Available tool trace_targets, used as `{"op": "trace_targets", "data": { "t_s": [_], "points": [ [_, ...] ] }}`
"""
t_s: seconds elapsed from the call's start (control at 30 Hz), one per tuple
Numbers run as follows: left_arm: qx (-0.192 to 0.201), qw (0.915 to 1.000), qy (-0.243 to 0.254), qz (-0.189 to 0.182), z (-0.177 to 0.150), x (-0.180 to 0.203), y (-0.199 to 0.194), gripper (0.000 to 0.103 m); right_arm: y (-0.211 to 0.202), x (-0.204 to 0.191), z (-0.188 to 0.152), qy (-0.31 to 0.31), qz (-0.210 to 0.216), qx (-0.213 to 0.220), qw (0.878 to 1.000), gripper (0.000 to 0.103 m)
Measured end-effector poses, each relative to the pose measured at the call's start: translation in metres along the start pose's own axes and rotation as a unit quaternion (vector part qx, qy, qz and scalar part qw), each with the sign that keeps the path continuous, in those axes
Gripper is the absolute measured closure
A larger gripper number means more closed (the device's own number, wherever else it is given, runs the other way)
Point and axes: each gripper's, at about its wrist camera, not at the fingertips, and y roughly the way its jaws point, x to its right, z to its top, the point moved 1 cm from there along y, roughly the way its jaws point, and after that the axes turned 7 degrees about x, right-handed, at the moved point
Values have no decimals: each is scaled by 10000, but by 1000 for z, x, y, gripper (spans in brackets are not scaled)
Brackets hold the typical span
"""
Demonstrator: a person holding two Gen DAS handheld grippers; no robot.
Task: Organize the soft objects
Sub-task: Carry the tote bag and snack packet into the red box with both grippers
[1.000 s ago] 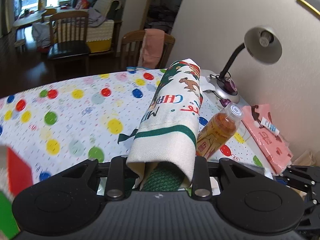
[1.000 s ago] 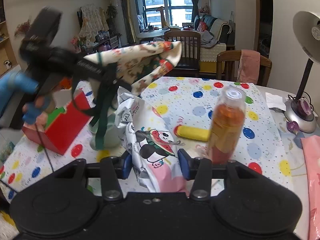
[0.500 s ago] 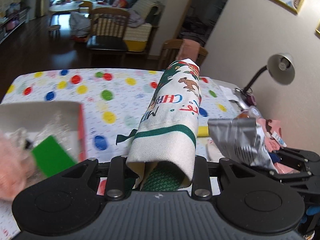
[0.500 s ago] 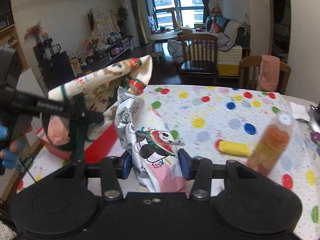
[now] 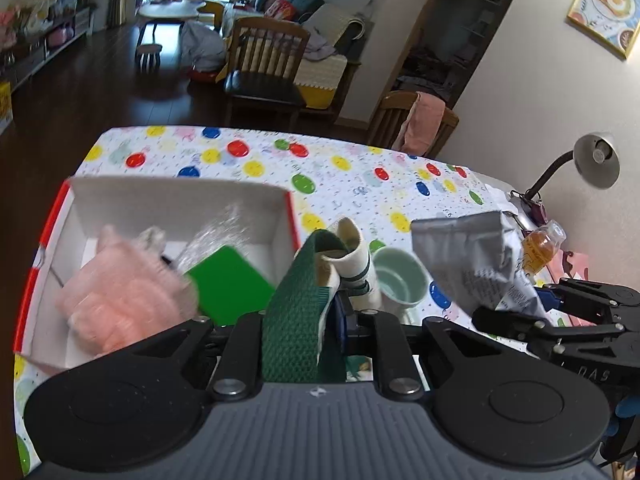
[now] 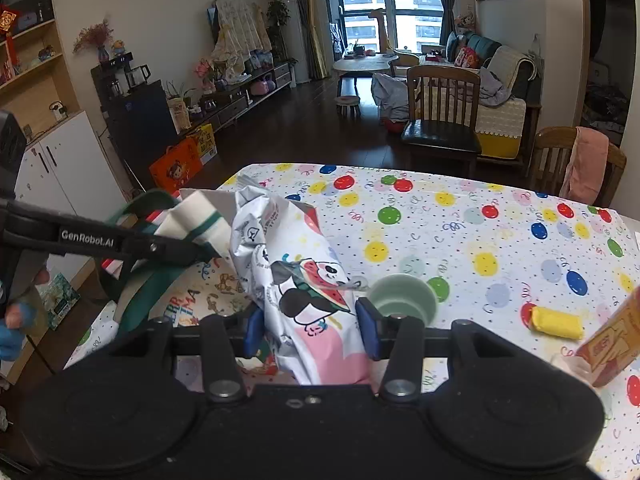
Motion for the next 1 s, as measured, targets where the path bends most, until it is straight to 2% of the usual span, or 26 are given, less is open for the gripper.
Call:
{"op": "trace_targets", "data": {
  "t_s": [0.23, 0.43, 0.67, 0.87, 1.0],
  "points": [
    [54, 9996, -251, -108, -4, -44, -16, 91, 7, -19, 8, 50, -147, 56, 9999, 57],
    [525, 9982, -266, -152, 19, -66, -45, 91, 14, -34, 14, 47, -241, 93, 9997, 57],
    [1128, 9935, -26, 152, 50, -89, -67, 91, 46, -58, 25, -83, -231, -49, 9997, 57],
    [1546, 9870, 91, 438, 53, -120, -56, 92, 91, -85, 23, -523, -406, -256, 9975, 57],
    [1618, 9853, -53, 541, 49, -141, -43, 92, 121, -100, 23, -716, -493, -420, 9953, 57]
  ]
}}
